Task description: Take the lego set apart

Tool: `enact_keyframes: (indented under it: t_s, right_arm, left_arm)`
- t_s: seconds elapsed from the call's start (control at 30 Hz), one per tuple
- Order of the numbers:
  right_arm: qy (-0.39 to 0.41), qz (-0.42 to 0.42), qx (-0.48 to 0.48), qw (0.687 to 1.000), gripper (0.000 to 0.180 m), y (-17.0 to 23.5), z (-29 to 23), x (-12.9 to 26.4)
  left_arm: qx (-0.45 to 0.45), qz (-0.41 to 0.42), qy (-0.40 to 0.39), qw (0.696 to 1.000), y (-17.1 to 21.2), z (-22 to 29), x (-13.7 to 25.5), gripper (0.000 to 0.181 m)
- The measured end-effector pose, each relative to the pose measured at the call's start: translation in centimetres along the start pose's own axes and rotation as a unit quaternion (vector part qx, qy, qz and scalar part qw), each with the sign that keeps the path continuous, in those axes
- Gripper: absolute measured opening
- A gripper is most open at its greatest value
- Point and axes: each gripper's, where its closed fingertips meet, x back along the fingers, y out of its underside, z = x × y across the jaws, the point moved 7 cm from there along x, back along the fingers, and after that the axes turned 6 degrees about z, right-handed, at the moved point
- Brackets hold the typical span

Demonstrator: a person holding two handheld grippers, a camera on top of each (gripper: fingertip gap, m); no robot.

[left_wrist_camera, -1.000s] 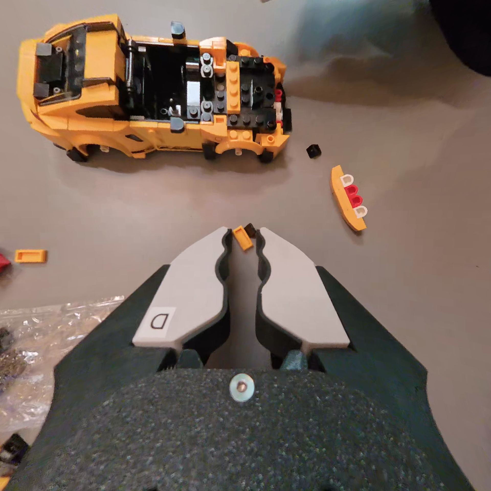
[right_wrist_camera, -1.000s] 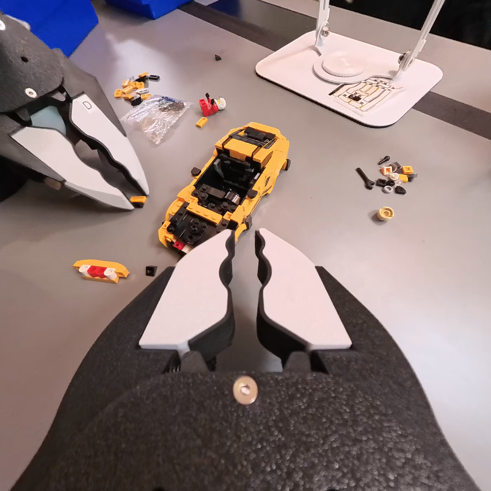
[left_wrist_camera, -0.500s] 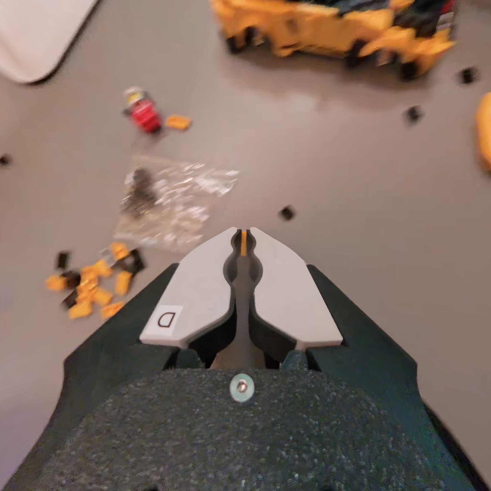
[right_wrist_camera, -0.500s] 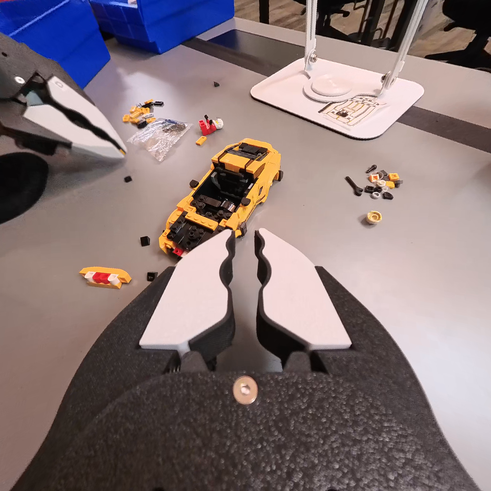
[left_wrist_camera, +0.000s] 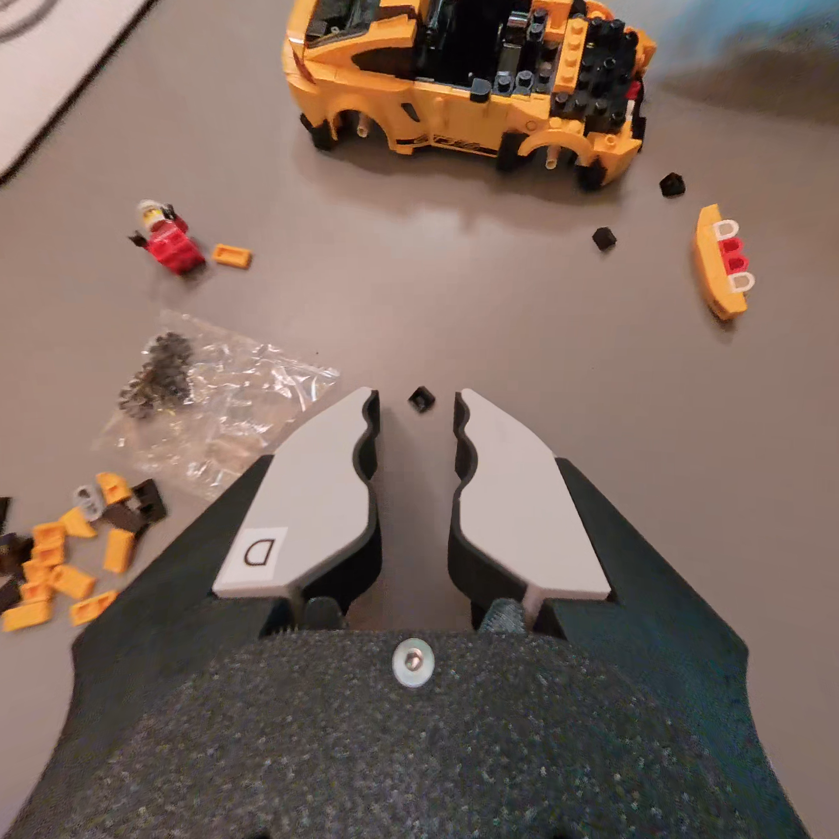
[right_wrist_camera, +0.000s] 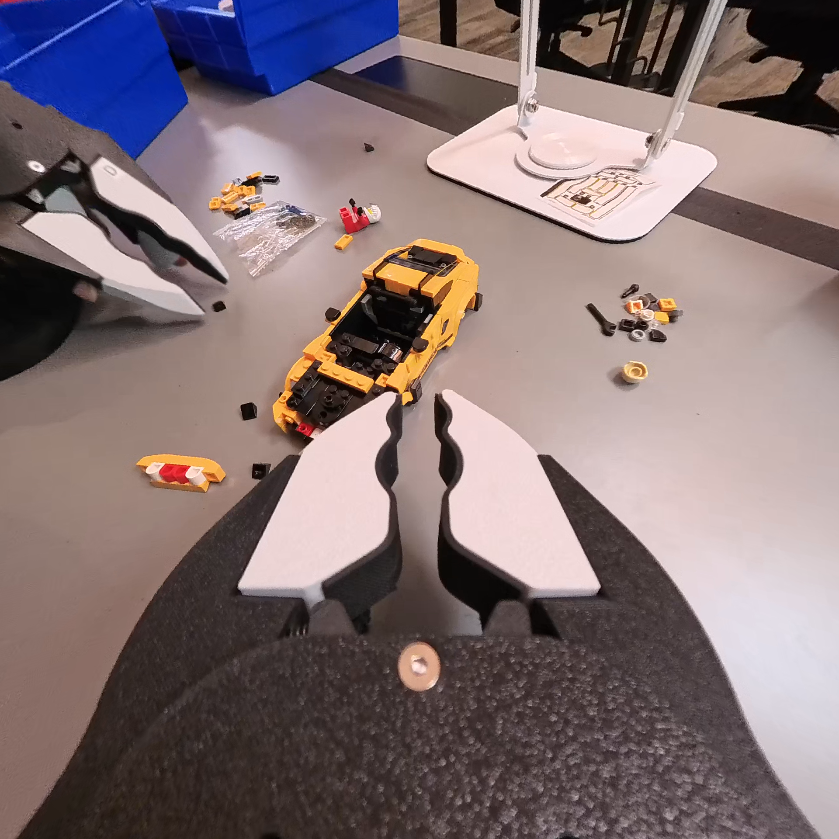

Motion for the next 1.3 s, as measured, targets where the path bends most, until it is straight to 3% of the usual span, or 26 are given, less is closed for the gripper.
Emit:
enact_keyframes:
  t_s: [0.1, 0.17, 0.3, 0.4, 0.47, 0.57, 0.63, 0.77, 0.9, 1.03, 1.3]
  right_arm:
    - [0.001, 0.000, 0.001, 1.000, 0.013, 0.0, 0.0, 0.0]
    - [0.001, 0.001, 0.000, 1.000, 0.013, 0.0, 0.1, 0.1]
    - [-0.001, 0.001, -0.003, 1.000, 0.013, 0.0, 0.1, 0.1]
    - [-0.001, 0.000, -0.002, 1.000, 0.013, 0.1, 0.1, 0.0]
    - [-0.001, -0.001, -0.003, 1.000, 0.013, 0.1, 0.1, 0.0]
    - [0.002, -0.001, -0.003, 1.000, 0.013, 0.2, 0.1, 0.0]
    - [0.002, -0.002, -0.004, 1.000, 0.013, 0.2, 0.2, 0.0]
    - [0.001, -0.006, -0.002, 1.000, 0.013, 0.3, 0.1, -0.1]
    - [0.003, -0.004, 0.001, 1.000, 0.013, 0.3, 0.1, -0.1]
    - [0.014, 0.008, -0.001, 1.000, 0.012, 0.0, 0.3, 0.2]
    - [0.023, 0.023, -0.009, 0.999, 0.013, -0.2, 0.8, 0.6]
  left_arm:
    - [0.027, -0.009, 0.003, 1.000, 0.2, -0.3, -0.5, 0.011]
    - [0.025, -0.021, -0.007, 0.999, 0.4, -0.7, -0.1, 0.010]
    - [0.048, -0.021, -0.105, 0.993, 1.3, -4.2, 2.1, 0.010]
    - [0.061, -0.027, -0.177, 0.982, 2.1, -6.8, 3.4, 0.028]
    - [0.078, -0.033, -0.182, 0.980, 2.7, -7.5, 3.5, 0.043]
    - [0.069, -0.013, -0.184, 0.980, 2.4, -7.1, 3.8, 0.044]
    - [0.060, 0.017, -0.155, 0.986, 1.3, -5.9, 3.9, 0.042]
    - [0.049, 0.080, -0.015, 0.996, -1.6, -0.6, 2.2, 0.028]
    - [0.061, 0.070, 0.070, 0.993, -3.8, 4.5, -1.3, 0.025]
    - [0.063, 0.056, 0.105, 0.991, -5.0, 7.0, -3.9, 0.023]
    - [0.014, 0.003, 0.062, 0.998, -4.5, 7.0, -5.4, 0.008]
